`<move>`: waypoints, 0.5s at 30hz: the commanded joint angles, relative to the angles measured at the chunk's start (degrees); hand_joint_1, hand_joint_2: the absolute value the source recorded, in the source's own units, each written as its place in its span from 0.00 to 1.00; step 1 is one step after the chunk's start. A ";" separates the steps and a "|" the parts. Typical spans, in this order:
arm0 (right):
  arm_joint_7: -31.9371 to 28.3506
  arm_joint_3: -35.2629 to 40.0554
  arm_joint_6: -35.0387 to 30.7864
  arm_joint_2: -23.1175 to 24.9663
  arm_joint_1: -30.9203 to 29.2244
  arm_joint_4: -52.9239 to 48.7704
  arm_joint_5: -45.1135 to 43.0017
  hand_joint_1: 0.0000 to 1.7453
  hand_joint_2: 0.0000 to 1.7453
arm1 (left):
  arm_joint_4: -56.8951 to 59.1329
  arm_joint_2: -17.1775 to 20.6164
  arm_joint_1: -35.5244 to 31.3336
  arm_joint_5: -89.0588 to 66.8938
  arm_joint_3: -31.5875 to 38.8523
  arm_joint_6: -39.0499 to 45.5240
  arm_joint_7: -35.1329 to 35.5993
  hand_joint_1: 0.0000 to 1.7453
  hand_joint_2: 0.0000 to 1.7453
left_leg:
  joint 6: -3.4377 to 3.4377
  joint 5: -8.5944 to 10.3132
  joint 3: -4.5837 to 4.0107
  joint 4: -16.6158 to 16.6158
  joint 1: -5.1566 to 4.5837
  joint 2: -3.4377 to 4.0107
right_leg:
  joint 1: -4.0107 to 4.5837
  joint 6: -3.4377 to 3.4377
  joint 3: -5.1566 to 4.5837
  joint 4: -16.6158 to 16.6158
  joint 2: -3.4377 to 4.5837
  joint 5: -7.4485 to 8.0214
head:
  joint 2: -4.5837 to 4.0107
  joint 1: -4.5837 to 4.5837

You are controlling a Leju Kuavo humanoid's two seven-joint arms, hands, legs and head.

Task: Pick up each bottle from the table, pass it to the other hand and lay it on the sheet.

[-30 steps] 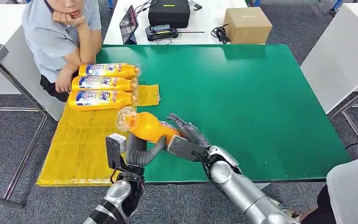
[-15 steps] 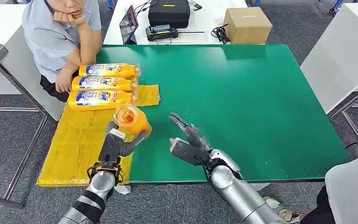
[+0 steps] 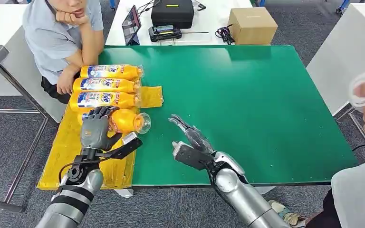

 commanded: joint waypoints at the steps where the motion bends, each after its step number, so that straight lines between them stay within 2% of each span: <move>1: -0.33 -0.82 0.99 -0.14 -0.52 0.56 -0.44 0.00 0.00 | 14.82 3.17 -8.74 -6.85 -2.08 -9.78 7.57 0.80 1.00 | -0.11 -0.03 0.12 0.03 0.08 -0.02 | 0.09 -0.14 0.15 -0.01 -0.06 -0.03 | 0.00 0.00; 5: -0.37 -0.90 1.69 0.20 -0.76 0.70 -0.22 0.00 0.00 | 17.88 3.26 -10.59 -7.27 -3.93 -13.25 8.88 0.83 1.00 | -0.07 0.00 0.02 0.03 0.05 -0.04 | 0.05 -0.09 0.04 0.01 -0.08 -0.02 | 0.00 0.02; 6: -0.41 -0.92 1.78 0.26 -0.87 0.68 -0.19 0.00 0.00 | 18.93 3.25 -11.26 -7.60 -4.34 -14.46 9.26 0.77 1.00 | -0.10 -0.03 0.06 0.07 0.07 -0.06 | 0.08 -0.13 0.10 0.04 -0.11 -0.06 | 0.00 0.00; 9: -0.25 -1.10 2.51 0.37 -1.20 0.47 0.04 0.00 0.00 | 22.28 2.55 -13.28 -6.61 -5.35 -19.35 9.41 0.86 1.00 | -0.08 0.00 0.04 0.06 0.07 -0.06 | 0.09 -0.12 0.09 0.02 -0.10 -0.04 | 0.00 0.00; 12: -0.19 -1.14 2.67 0.46 -1.28 0.48 0.10 0.00 0.00 | 22.89 2.28 -13.58 -6.09 -5.34 -19.96 9.34 0.88 1.00 | -0.05 0.01 0.06 0.03 0.03 -0.02 | 0.04 -0.10 0.08 0.02 -0.06 -0.02 | 0.00 0.00; 15: -0.07 -1.27 3.04 0.81 -1.41 0.77 0.35 0.00 0.00 | 24.85 2.27 -14.37 -7.39 -6.85 -19.50 11.19 0.84 1.00 | -0.04 0.02 0.04 0.02 0.02 0.03 | 0.03 -0.08 0.05 0.01 -0.03 -0.01 | 0.00 -0.02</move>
